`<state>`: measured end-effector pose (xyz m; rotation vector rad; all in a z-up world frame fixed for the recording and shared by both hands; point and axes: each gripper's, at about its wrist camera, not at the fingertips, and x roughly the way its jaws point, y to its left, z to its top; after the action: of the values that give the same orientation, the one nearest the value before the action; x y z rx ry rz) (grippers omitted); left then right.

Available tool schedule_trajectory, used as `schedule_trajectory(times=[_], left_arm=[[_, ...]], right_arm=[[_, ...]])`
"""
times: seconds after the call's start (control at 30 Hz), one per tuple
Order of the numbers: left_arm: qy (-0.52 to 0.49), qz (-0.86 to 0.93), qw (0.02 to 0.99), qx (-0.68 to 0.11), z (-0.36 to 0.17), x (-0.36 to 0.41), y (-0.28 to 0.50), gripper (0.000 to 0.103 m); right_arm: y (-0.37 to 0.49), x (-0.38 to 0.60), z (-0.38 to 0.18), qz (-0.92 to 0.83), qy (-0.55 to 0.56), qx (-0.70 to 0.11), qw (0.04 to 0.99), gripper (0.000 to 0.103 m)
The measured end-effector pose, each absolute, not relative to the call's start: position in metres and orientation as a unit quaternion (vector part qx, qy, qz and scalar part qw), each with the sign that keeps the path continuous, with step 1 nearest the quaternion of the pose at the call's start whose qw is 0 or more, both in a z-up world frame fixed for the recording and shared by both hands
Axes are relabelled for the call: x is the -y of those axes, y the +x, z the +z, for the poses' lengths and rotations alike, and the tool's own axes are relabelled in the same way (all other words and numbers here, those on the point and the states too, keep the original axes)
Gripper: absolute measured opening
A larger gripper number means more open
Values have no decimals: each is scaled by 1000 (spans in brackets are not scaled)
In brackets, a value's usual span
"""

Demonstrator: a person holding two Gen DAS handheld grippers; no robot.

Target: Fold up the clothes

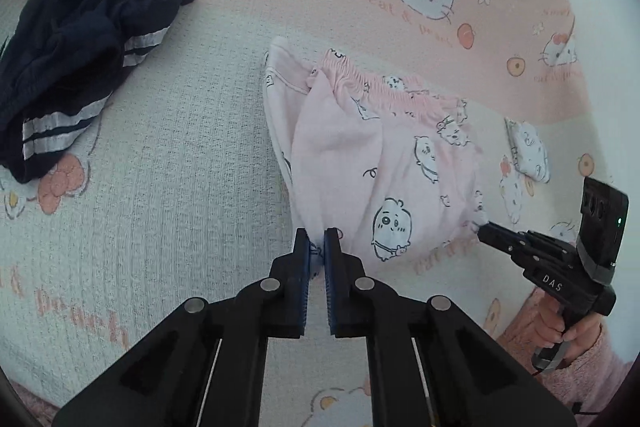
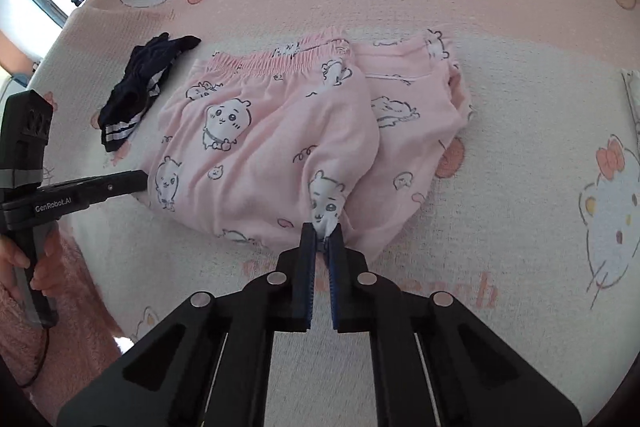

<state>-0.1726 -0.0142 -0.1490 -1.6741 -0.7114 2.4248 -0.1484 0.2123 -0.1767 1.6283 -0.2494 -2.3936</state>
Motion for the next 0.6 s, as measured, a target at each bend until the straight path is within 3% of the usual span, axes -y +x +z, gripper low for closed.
schedule_trajectory(times=[0.23,0.27,0.3,0.33,0.37,0.6], left_arm=[[-562,788,50,246,-155,8,-145,7],[-563,783,46,259,-158,14,-144,7],[-563,780,41,271,-161,20,-146,7],[-563,777,39,280,-163,23,-149,7],[-563,776,38,283,-164,24,-150,7],[-564,780,43,269,-176,12,-152,7]], right_arm=[[-98,-223,-137,-826,544,105,103,3],[-95,-224,-136,-831,540,102,89,6],[-98,-227,-138,-831,541,100,81,13],[-103,-230,-143,-829,546,99,75,37],[-109,-231,-147,-827,548,97,77,45],[-153,-217,-172,-823,551,57,126,45]])
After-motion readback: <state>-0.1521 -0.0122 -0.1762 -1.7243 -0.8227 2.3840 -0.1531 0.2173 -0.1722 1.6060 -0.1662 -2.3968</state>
